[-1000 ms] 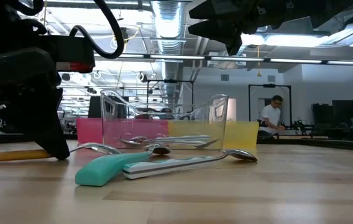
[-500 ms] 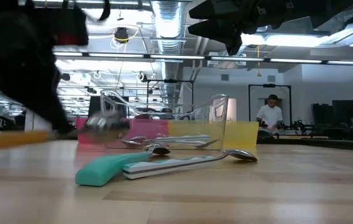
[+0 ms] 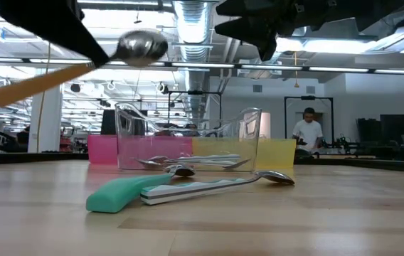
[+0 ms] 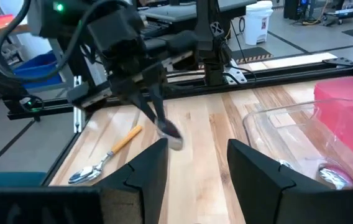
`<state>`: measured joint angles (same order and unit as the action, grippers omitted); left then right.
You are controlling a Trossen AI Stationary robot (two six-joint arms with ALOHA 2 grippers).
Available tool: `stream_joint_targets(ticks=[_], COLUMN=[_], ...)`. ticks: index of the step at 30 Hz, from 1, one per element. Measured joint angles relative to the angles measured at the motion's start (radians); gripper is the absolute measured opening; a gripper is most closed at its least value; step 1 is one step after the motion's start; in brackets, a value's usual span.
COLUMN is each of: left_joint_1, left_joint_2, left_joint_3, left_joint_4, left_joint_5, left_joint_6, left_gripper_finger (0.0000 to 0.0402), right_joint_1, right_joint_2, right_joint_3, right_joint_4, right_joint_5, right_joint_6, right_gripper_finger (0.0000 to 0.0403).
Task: Sort silverware by color (type)
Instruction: Put the yellow spoon into the yellow bin
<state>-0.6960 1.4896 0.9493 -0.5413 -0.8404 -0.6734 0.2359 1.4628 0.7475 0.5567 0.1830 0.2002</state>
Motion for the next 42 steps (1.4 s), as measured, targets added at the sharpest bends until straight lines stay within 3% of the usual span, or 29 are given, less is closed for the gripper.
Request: stream_joint_targets(ticks=[8, 14, 18, 26, 35, 42], left_joint_1=[-0.012, 0.006, 0.044, 0.150, 0.261, 0.305], left_joint_2=[-0.018, -0.018, -0.018, -0.018, -0.018, -0.018], left_joint_3=[0.001, 0.001, 0.001, 0.001, 0.001, 0.002], left_joint_4=[0.000, 0.047, 0.125, 0.215, 0.284, 0.351], left_joint_5=[0.011, 0.032, 0.120, 0.228, 0.351, 0.415], left_joint_6=[0.257, 0.419, 0.550, 0.748, 0.866, 0.905], left_gripper_finger=[0.0000, 0.0000, 0.0000, 0.0000, 0.0000, 0.0000], right_joint_1=[0.022, 0.028, 0.028, 0.053, 0.086, 0.074], right_joint_2=[0.000, 0.000, 0.000, 0.000, 0.005, 0.086], right_joint_3=[0.000, 0.000, 0.000, 0.001, 0.001, 0.020], right_joint_4=[0.027, 0.028, 0.028, 0.031, 0.033, 0.066], right_joint_5=[-0.023, -0.022, -0.023, -0.025, -0.028, -0.017], right_joint_6=[-0.100, -0.157, -0.169, -0.183, -0.182, -0.167], right_gripper_finger=[0.0194, 0.0231, 0.0250, 0.0250, 0.0250, 0.0250])
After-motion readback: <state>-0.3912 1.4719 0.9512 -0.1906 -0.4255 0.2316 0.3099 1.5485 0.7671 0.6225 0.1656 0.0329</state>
